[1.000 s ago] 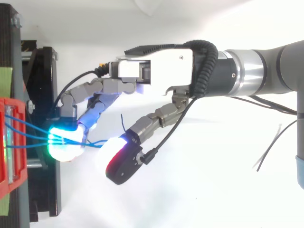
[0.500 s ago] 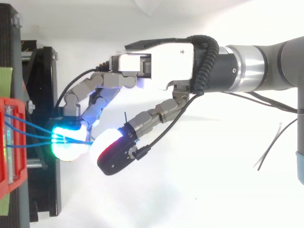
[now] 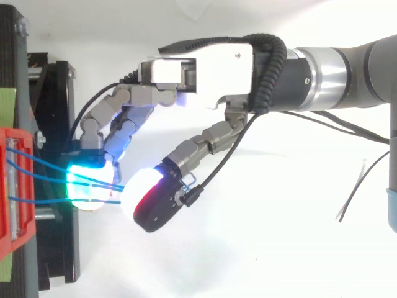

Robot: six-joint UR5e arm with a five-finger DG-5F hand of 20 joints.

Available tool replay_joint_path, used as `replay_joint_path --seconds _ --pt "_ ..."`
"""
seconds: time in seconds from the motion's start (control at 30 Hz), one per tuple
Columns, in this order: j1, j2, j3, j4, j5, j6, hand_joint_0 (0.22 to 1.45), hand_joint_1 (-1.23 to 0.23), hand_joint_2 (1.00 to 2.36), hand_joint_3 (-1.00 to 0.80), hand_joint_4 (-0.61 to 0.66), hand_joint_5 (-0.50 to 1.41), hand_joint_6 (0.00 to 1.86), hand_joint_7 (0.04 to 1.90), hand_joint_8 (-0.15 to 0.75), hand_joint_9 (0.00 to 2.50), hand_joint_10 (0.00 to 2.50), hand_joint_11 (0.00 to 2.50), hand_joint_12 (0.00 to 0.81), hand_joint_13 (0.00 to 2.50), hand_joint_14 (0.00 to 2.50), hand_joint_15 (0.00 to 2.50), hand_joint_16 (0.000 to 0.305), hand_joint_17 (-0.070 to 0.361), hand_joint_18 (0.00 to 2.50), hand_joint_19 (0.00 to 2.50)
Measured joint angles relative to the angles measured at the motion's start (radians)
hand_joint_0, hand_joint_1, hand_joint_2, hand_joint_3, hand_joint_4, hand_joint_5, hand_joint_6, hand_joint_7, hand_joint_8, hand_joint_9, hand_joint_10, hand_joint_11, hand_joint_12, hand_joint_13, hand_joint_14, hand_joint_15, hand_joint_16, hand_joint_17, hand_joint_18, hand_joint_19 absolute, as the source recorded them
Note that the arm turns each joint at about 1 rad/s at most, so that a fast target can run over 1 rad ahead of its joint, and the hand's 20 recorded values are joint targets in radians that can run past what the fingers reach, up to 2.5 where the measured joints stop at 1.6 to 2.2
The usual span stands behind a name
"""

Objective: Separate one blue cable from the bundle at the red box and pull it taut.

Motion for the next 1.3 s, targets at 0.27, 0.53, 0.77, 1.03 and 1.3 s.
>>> replay_joint_path --seconds 0.27,0.53,0.77,1.03,1.3 --pt "0.002 0.0 0.0 -0.014 0.0 0.0 0.62 -0.66 1.01 -0.38 0.18 -0.15 0.88 0.87 0.319 0.91 0.02 0.85 0.383 0.91 0.02 0.6 0.052 0.118 0.76 0.76" --pt "0.005 0.0 0.0 -0.019 0.001 0.005 0.63 -0.74 1.01 -0.21 0.16 -0.15 0.9 0.9 0.337 0.93 0.02 0.86 0.404 0.94 0.02 0.61 0.057 0.129 0.82 0.75" --pt "0.007 0.0 0.001 -0.033 0.006 0.021 0.65 -0.81 1.01 -0.34 0.17 -0.16 0.91 0.87 0.319 0.92 0.02 0.89 0.386 0.93 0.02 0.63 0.052 0.117 0.8 0.78" --pt "0.008 0.0 0.001 -0.05 0.008 0.039 0.57 -0.58 1.0 -0.5 0.18 -0.14 0.91 0.9 0.321 1.02 0.02 0.95 0.38 0.96 0.02 0.66 0.05 0.114 0.81 0.81" --pt "0.01 0.0 0.0 -0.06 0.009 0.042 0.62 -0.78 1.0 -0.5 0.17 -0.14 0.9 0.94 0.31 1.05 0.02 0.96 0.376 0.97 0.02 0.67 0.049 0.111 0.83 0.83"
